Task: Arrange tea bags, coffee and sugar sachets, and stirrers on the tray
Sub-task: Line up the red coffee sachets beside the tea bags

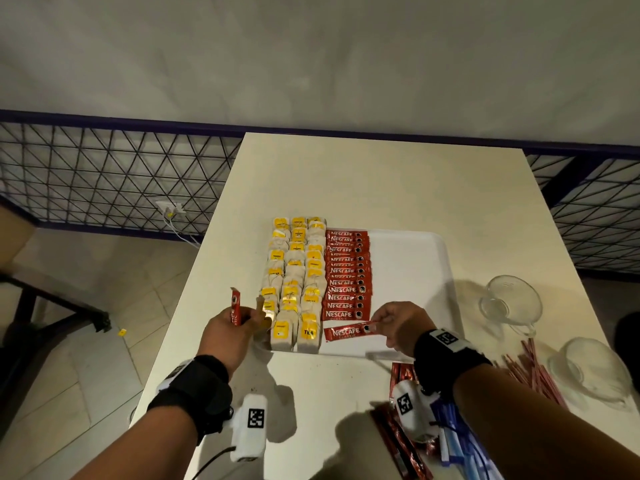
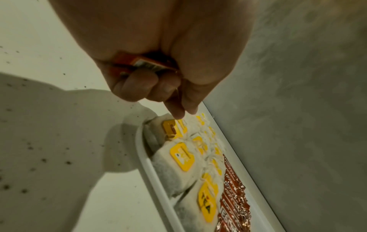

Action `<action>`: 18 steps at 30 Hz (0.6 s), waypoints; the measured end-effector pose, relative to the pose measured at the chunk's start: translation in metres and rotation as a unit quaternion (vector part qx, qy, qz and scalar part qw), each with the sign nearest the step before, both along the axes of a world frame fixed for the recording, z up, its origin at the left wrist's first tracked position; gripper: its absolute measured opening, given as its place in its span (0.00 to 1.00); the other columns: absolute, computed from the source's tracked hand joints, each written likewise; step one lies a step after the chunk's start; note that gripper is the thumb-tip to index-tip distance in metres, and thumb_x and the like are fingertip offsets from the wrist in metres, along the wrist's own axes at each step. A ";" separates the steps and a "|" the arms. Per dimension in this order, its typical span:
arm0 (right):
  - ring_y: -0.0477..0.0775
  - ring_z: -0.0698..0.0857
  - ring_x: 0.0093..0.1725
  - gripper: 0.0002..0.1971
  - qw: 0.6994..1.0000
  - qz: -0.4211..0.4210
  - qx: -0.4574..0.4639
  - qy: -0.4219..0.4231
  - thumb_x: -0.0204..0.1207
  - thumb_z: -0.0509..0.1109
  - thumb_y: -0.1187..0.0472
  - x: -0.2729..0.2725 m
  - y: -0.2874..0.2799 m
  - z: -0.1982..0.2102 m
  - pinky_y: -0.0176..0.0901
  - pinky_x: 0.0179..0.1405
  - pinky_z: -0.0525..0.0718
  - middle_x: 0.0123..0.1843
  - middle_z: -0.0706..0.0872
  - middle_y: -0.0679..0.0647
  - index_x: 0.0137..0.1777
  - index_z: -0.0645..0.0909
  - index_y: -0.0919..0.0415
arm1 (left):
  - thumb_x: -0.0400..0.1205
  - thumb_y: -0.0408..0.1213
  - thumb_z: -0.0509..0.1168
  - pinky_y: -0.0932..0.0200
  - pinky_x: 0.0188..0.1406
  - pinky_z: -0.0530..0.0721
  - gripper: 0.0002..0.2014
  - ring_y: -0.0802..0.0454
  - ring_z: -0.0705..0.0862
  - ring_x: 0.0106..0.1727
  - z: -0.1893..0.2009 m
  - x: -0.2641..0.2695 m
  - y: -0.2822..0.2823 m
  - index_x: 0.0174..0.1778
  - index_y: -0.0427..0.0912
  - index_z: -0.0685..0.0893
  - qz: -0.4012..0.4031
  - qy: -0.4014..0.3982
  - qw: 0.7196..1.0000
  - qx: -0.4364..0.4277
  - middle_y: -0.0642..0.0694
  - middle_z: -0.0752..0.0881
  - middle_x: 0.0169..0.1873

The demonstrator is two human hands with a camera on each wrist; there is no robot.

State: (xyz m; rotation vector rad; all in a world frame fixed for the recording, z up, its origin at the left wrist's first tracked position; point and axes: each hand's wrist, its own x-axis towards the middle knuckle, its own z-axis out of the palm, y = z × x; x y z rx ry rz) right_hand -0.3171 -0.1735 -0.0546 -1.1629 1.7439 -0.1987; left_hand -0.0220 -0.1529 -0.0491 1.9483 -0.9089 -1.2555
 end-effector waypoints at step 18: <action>0.44 0.83 0.43 0.06 0.993 0.020 -0.032 0.110 0.75 0.74 0.52 0.015 -0.008 -0.011 0.36 0.42 0.76 0.43 0.86 0.45 0.41 0.81 0.51 | 0.78 0.40 0.72 0.53 0.55 0.80 0.08 0.41 0.84 0.52 -0.025 0.018 -0.004 0.50 0.43 0.88 -0.096 -0.181 0.974 0.096 0.42 0.89 0.46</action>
